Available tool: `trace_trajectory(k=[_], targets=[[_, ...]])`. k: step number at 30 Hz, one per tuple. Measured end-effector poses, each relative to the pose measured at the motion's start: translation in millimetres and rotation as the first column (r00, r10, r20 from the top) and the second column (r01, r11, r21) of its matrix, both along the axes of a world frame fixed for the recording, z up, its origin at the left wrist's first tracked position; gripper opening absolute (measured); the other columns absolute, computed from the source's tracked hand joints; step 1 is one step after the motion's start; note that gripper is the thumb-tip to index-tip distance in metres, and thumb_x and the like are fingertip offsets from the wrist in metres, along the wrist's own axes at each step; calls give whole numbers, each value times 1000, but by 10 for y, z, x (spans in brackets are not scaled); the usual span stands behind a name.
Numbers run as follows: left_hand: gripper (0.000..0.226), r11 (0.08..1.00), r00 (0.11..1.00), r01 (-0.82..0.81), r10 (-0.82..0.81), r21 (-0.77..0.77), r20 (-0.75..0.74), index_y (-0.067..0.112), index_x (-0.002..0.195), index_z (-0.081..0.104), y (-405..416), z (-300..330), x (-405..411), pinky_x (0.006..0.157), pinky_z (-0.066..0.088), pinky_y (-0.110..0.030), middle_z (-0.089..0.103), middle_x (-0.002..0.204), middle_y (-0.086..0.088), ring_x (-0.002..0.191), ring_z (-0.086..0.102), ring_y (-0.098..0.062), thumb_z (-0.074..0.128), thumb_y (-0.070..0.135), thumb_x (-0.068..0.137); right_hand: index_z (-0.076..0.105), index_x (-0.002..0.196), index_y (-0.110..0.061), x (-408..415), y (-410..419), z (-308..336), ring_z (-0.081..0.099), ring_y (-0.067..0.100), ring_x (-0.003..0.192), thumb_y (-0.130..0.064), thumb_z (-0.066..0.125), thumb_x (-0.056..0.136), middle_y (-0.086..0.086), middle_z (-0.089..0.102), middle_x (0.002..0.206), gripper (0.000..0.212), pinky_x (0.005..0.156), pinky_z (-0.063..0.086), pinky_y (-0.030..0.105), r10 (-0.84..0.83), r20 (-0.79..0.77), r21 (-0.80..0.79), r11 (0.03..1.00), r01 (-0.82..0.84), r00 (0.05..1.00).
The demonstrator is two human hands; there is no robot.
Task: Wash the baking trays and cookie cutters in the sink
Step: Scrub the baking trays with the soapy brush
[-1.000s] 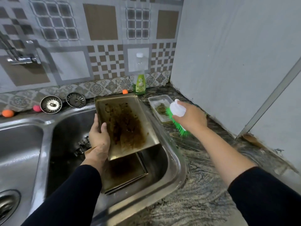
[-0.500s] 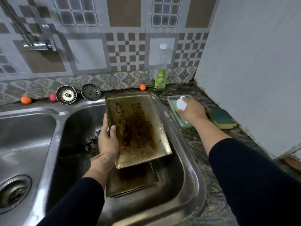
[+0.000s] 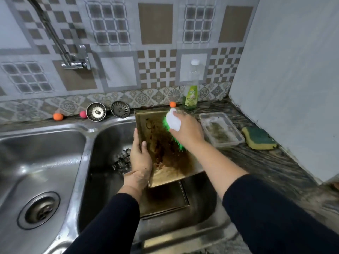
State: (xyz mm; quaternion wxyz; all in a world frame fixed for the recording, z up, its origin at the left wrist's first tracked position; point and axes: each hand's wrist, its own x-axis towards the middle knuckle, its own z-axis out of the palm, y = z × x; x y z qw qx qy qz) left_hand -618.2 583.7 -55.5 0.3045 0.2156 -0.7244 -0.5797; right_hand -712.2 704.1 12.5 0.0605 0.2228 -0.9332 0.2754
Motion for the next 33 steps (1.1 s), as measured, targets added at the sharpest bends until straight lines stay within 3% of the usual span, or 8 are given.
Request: trace_trajectory(k=[6,9,12,15,22,25,28,33], targets=[[54,998,997,-67,68,9,-29,24,149,29,-239,26,203,106,23,-13,39,148,6,131,33,0,35,2,100,31,147,-35,811,291,-485,46,23,128,-37,60,89,6,47,141,65,102,41,34,74,83,-86,994,-67,994],[54,998,996,47,-44,40,-75,23,149,28,-119,70,249,111,22,-15,35,150,8,137,30,-2,34,2,100,34,146,-33,501,188,-307,48,24,124,-37,61,89,5,50,138,64,97,41,33,14,40,-72,997,-11,999],[54,995,989,95,-91,30,-120,20,148,31,61,169,276,102,22,0,35,146,12,135,30,1,35,-2,99,34,147,-31,-38,35,5,48,28,125,-37,60,89,7,50,139,64,97,41,36,-65,7,-78,995,66,998],[54,996,985,80,-72,40,-156,21,148,31,30,231,298,108,23,-8,37,146,12,135,32,1,34,-1,99,37,146,-28,-90,-86,41,48,27,126,-37,62,87,5,51,140,64,101,40,35,-19,15,-91,996,20,1000],[55,995,997,-66,70,74,-40,26,148,32,-292,-51,612,105,25,-9,40,148,7,135,34,-2,37,2,99,33,146,-35,1186,-72,-527,48,20,126,-35,63,87,-2,50,139,66,102,40,31,229,88,-162,964,-213,969],[57,997,998,8,-3,71,-61,32,147,33,-214,-36,624,113,27,-24,42,147,10,135,37,-2,38,2,99,33,146,-35,963,-304,-316,48,20,124,-34,61,88,1,51,136,64,100,39,31,198,40,-111,975,-192,979],[58,996,996,42,-35,79,-82,30,147,33,-27,44,585,112,28,-22,41,143,17,131,36,5,38,0,98,32,147,-32,606,-625,40,49,23,124,-34,59,90,3,52,137,63,100,39,31,129,-43,-93,987,-133,991],[57,986,991,-93,105,139,-87,27,147,33,-277,159,561,113,31,-29,44,140,12,130,41,-3,39,0,97,34,145,-34,905,-622,-44,50,23,124,-31,63,87,4,53,135,65,104,40,33,288,10,-172,944,-282,957]])
